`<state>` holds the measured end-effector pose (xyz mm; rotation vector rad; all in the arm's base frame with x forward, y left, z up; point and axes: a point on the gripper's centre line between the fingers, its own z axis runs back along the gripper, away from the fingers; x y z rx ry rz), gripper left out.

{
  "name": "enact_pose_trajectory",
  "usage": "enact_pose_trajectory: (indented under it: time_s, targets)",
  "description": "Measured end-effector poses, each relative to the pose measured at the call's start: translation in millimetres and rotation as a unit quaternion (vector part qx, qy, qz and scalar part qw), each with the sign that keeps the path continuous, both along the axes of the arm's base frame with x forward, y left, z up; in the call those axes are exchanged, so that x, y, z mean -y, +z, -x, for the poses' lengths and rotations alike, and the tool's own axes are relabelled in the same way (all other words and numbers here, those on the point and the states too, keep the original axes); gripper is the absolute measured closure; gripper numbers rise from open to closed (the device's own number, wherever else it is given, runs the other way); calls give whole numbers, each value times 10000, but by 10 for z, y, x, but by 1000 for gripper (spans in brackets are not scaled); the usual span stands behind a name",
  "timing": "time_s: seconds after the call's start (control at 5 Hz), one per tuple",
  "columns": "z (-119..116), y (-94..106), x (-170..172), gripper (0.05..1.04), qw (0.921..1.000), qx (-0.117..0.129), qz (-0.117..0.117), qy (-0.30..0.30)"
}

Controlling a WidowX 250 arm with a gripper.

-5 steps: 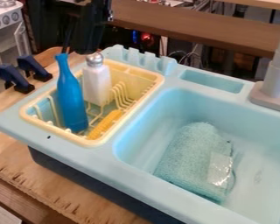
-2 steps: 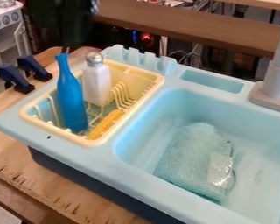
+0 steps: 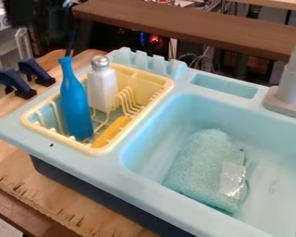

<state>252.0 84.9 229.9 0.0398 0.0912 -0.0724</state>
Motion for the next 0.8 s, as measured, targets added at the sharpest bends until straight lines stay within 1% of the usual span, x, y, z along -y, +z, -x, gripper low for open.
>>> enact_pose_trajectory:
  time_s: [0.2, 0.4, 0.6, 0.8]
  targets:
    - [-109, -226, -153, 81, 9986, -381, 270, 264]
    - [-204, -342, -169, 81, 9965, -512, 599, 279]
    - [-258, -349, -64, 81, 9950, -408, 881, 248]
    - [-308, -353, 27, 81, 9943, -313, 996, 212]
